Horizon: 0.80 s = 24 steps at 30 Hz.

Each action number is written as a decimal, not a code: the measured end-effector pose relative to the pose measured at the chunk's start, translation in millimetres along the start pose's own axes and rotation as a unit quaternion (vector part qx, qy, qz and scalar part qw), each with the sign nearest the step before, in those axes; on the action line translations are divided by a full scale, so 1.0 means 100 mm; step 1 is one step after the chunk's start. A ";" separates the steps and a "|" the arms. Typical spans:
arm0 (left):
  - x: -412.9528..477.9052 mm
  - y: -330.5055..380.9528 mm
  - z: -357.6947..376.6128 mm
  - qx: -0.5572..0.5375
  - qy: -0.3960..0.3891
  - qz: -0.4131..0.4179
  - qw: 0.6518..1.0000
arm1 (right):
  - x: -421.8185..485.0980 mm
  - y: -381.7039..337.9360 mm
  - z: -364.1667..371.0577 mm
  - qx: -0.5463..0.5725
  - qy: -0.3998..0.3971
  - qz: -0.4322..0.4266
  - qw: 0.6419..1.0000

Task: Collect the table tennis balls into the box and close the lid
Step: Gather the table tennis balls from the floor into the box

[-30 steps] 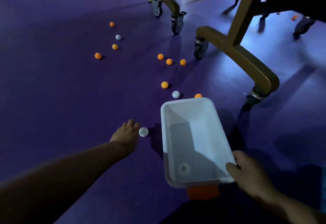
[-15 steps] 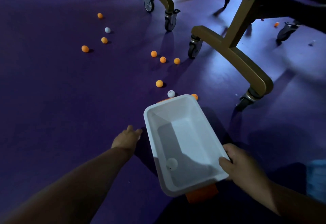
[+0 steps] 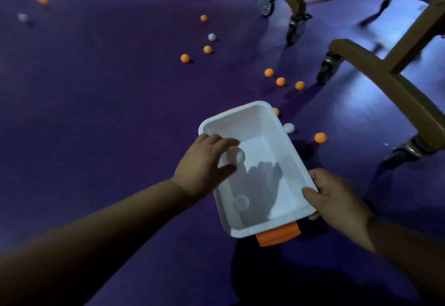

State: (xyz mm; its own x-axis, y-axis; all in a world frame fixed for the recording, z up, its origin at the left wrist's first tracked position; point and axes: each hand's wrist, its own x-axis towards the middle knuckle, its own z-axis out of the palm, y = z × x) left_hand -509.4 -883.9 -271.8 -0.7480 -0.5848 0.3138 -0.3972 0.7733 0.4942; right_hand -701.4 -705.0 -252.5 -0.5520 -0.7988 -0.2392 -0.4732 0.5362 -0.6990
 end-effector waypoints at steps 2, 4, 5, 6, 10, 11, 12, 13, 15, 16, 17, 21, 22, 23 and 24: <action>-0.26 -0.14 -0.17 0.006 0.000 -0.056 0.998 | 0.05 -0.22 0.19 0.001 -0.013 -0.018 1.000; -0.61 -0.37 -0.39 -0.008 0.044 -0.106 0.993 | 0.07 -0.43 0.40 -0.020 -0.025 -0.037 0.999; -0.82 -0.50 -0.51 -0.014 0.065 -0.138 0.988 | 0.07 -0.52 0.50 -0.035 -0.027 -0.050 0.998; -1.06 -0.63 -0.64 -0.014 0.079 -0.181 0.980 | 0.06 -0.62 0.60 -0.051 -0.029 -0.065 0.996; -2.19 -1.09 -1.07 0.048 0.052 -0.363 0.929 | 0.01 -1.00 0.99 -0.092 -0.075 -0.101 0.988; -2.49 -1.16 -1.13 0.058 0.033 -0.402 0.913 | -0.01 -1.08 1.09 -0.092 -0.088 -0.105 0.986; -2.77 -1.20 -1.14 0.057 0.007 -0.435 0.899 | -0.03 -1.16 1.20 -0.088 -0.102 -0.108 0.985; -3.04 -1.21 -1.12 0.051 -0.019 -0.462 0.885 | -0.06 -1.23 1.31 -0.083 -0.114 -0.107 0.984; -3.54 -1.18 -0.99 0.052 -0.035 -0.494 0.867 | -0.13 -1.33 1.53 -0.073 -0.136 -0.105 0.982; -3.77 -1.15 -0.91 0.065 -0.029 -0.500 0.863 | -0.17 -1.37 1.63 -0.068 -0.146 -0.106 0.981; -3.97 -1.12 -0.82 0.082 -0.027 -0.497 0.863 | -0.20 -1.40 1.72 -0.064 -0.154 -0.107 0.980; -4.46 -0.98 -0.51 0.134 -0.028 -0.421 0.897 | -0.32 -1.46 2.01 -0.058 -0.185 -0.107 0.975; -4.50 -0.97 -0.44 0.145 -0.030 -0.406 0.902 | -0.35 -1.47 2.06 -0.057 -0.190 -0.106 0.974; -4.53 -0.98 -0.39 0.156 -0.027 -0.392 0.906 | -0.37 -1.48 2.09 -0.056 -0.195 -0.106 0.973; -4.53 -1.01 -0.35 0.160 -0.018 -0.383 0.910 | -0.39 -1.49 2.13 -0.055 -0.199 -0.106 0.973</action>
State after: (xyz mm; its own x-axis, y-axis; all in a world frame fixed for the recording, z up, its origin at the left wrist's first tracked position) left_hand -111.6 -705.5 -436.2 -0.2019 -0.9780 -0.0525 -0.9394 0.1782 0.2928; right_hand -463.2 -812.2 -282.1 -0.1339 -0.9253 -0.3548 -0.6297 0.3559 -0.6905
